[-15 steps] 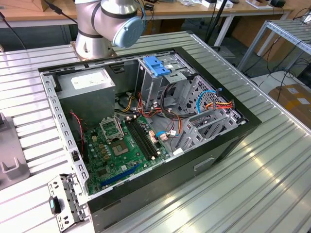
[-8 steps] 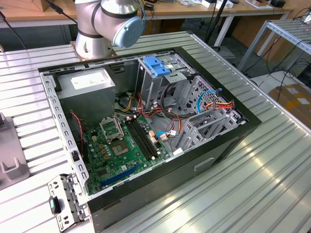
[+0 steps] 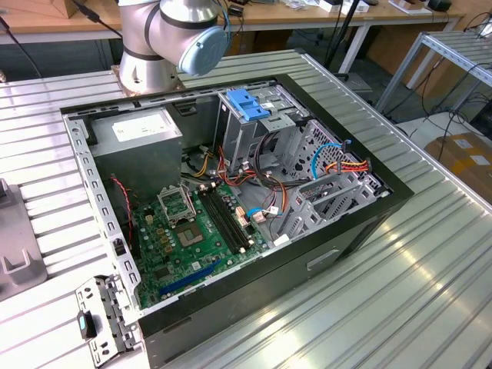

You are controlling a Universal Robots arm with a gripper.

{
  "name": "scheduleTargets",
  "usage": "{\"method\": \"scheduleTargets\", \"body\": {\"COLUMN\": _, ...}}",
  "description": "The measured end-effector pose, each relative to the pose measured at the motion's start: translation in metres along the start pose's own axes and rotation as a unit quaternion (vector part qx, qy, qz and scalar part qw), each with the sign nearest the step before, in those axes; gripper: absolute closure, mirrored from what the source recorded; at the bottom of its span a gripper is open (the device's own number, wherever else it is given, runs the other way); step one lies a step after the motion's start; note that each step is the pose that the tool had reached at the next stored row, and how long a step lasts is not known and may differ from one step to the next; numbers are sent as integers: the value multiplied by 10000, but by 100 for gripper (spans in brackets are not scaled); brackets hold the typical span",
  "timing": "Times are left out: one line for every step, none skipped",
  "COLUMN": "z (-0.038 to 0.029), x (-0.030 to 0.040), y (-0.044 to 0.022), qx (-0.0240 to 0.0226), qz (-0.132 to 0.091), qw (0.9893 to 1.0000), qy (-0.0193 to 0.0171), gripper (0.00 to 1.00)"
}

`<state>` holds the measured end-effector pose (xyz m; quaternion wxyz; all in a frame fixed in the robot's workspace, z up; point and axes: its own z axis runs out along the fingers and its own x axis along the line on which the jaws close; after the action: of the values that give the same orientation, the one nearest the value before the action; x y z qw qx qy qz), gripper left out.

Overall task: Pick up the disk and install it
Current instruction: 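Pick up the disk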

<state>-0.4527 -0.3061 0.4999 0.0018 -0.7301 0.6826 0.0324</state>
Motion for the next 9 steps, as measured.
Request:
{"method": "scheduleTargets", "body": {"z": -1, "x": 0, "y": -4, "qx": 0, "qz": 0, "qw": 10000, "qy": 0, "gripper": 63}}
{"method": "scheduleTargets", "body": {"z": 0, "x": 0, "y": -7, "qx": 0, "qz": 0, "qw": 10000, "qy": 0, "gripper": 63}}
{"method": "scheduleTargets", "body": {"z": 0, "x": 1, "y": -10, "qx": 0, "qz": 0, "qw": 10000, "qy": 0, "gripper": 63}}
{"method": "scheduleTargets", "body": {"z": -1, "x": 1, "y": -13, "qx": 0, "qz": 0, "qw": 10000, "qy": 0, "gripper": 63}}
{"method": "scheduleTargets", "body": {"z": -1, "x": 1, "y": -15, "qx": 0, "qz": 0, "qw": 10000, "qy": 0, "gripper": 63}}
{"method": "scheduleTargets", "body": {"z": -1, "x": 1, "y": -20, "qx": 0, "qz": 0, "qw": 10000, "qy": 0, "gripper": 63}}
{"method": "scheduleTargets", "body": {"z": -2, "x": 2, "y": -25, "qx": 0, "qz": 0, "qw": 10000, "qy": 0, "gripper": 63}}
{"method": "scheduleTargets", "body": {"z": -1, "x": 2, "y": -28, "qx": 0, "qz": 0, "qw": 10000, "qy": 0, "gripper": 63}}
{"method": "scheduleTargets", "body": {"z": -2, "x": 2, "y": -32, "qx": 0, "qz": 0, "qw": 10000, "qy": 0, "gripper": 63}}
